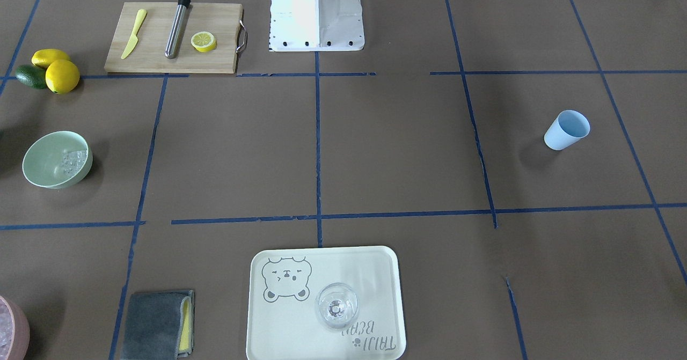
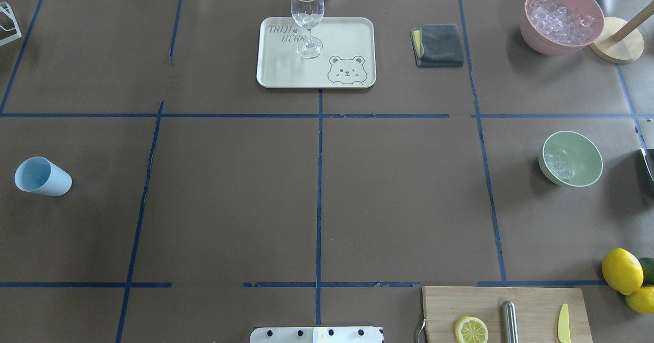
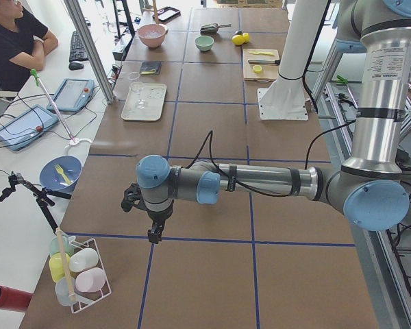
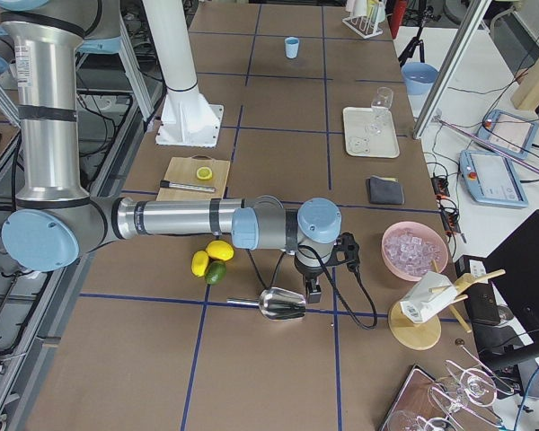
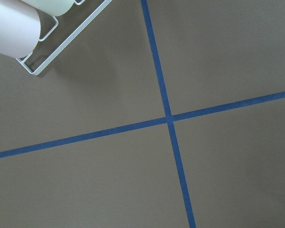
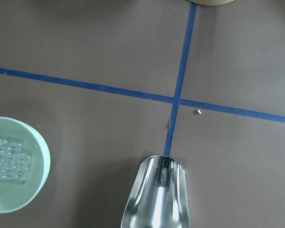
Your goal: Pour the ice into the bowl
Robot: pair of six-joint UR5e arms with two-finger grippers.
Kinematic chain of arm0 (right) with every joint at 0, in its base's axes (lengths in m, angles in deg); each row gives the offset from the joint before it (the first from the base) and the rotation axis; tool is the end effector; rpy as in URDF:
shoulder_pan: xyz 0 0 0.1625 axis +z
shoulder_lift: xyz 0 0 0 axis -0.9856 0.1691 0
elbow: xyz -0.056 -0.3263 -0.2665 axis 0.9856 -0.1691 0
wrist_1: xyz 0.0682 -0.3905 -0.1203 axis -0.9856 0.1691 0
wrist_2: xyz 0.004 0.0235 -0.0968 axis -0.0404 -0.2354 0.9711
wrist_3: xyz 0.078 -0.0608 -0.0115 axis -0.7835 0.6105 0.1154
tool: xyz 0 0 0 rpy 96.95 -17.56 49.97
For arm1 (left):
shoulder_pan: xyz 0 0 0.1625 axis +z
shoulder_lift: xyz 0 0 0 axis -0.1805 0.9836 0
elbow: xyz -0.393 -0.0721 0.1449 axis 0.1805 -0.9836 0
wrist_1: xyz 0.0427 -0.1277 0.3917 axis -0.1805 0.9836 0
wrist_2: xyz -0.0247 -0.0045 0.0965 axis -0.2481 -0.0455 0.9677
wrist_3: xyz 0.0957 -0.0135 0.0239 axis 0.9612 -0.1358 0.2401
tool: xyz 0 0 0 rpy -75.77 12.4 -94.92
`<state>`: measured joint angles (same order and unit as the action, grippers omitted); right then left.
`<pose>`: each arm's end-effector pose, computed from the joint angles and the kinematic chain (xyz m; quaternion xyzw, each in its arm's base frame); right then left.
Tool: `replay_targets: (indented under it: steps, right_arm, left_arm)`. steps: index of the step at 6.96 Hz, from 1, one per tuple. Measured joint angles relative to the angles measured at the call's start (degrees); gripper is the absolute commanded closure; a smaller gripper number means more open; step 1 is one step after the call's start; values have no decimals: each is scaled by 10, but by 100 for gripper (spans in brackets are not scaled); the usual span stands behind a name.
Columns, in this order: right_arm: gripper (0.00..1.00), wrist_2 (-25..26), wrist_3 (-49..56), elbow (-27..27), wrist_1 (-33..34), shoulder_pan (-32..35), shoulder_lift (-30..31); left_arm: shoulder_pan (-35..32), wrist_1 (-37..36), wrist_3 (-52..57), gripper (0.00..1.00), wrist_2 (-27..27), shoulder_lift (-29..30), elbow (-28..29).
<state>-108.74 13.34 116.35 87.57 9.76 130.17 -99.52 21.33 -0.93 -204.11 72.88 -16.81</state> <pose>0.0598 -0.4838 0.6225 0.0469 -0.4015 -0.0706 0.9119 -0.0587 -0.5210 0.6325 0.0721 0.3542 0.0863 0.9284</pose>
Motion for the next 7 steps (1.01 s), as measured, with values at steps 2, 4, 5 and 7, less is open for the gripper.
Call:
replay_targets:
  steps: [2,4,5,7]
  right_arm:
    - [0,-2,-8,-5,-17,1,3]
    - [0,-2,-19,-8,-22,1,3]
    - [0,-2,-30,-11,-33,1,4]
    - [0,0,-78,-41,-109,1,9]
  left_arm:
    - [0,1,-1,0,1,0,0]
    - [0,1,-13,0,1,0,1]
    - [0,3,-34,0,1,0,1]
    - [0,7,-71,0,0,0,1]
